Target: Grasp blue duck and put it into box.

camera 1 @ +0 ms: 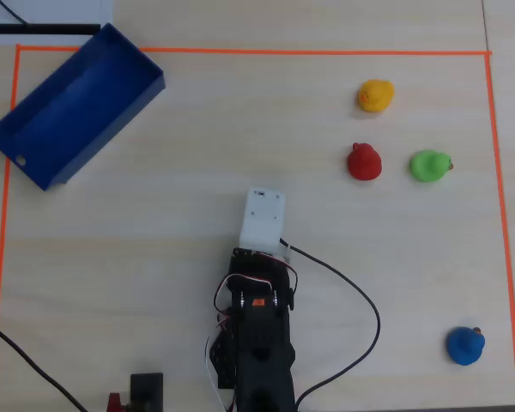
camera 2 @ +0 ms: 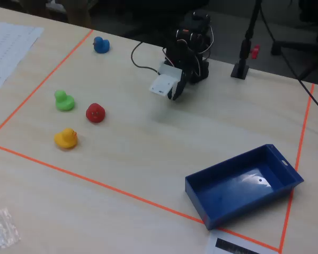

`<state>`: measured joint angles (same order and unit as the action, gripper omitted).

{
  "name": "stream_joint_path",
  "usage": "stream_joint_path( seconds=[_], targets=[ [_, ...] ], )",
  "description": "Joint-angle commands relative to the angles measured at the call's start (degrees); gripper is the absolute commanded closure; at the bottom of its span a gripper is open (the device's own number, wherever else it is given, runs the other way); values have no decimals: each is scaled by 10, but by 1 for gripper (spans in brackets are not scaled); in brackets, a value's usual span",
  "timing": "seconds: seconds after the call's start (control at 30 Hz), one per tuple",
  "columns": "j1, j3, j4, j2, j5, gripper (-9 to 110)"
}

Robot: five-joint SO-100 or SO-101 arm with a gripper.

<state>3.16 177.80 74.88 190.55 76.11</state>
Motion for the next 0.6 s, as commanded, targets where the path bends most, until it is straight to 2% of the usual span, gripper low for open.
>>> stream_joint_path(
  seconds=[0.0,0.47,0.57],
  targets=[
    [2,-2,5,-8,-36,101],
    [0,-2,1,-8,-50,101],
    [16,-4,-42,-9,-65,100]
  ],
)
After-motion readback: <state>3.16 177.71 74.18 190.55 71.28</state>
